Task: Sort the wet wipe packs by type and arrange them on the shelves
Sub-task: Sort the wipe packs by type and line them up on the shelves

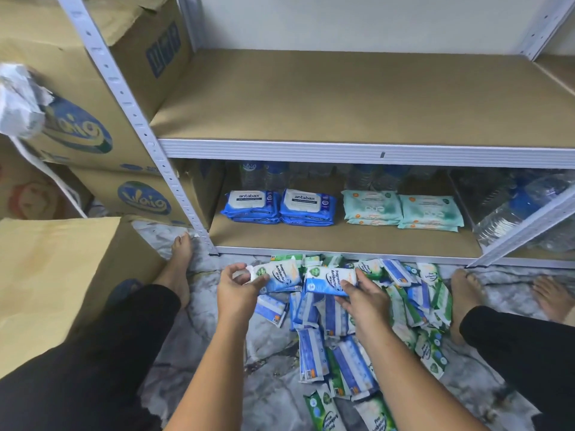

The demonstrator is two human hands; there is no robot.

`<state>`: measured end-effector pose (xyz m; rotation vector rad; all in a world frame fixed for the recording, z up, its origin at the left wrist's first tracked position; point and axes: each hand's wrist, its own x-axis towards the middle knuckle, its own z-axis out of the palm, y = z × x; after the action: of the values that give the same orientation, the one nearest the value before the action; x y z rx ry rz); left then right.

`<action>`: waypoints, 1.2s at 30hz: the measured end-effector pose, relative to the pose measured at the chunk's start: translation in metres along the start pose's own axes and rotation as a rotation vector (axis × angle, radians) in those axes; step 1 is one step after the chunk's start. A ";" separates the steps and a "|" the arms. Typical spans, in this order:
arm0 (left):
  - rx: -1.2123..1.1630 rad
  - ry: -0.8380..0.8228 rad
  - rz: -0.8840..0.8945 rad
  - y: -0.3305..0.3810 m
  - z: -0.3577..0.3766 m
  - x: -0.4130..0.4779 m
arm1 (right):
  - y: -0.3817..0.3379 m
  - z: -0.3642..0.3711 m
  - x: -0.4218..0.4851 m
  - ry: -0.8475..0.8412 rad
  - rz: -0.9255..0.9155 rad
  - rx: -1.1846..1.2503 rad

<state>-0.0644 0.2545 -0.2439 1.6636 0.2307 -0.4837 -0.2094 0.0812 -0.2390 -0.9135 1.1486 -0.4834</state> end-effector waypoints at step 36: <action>0.612 0.249 0.117 -0.034 0.041 0.308 | 0.085 0.206 0.241 0.177 -0.211 -0.650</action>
<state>0.1880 0.1813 -0.4133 2.3256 0.1738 -0.2670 0.0589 0.0256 -0.4194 -1.5902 1.4094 -0.3658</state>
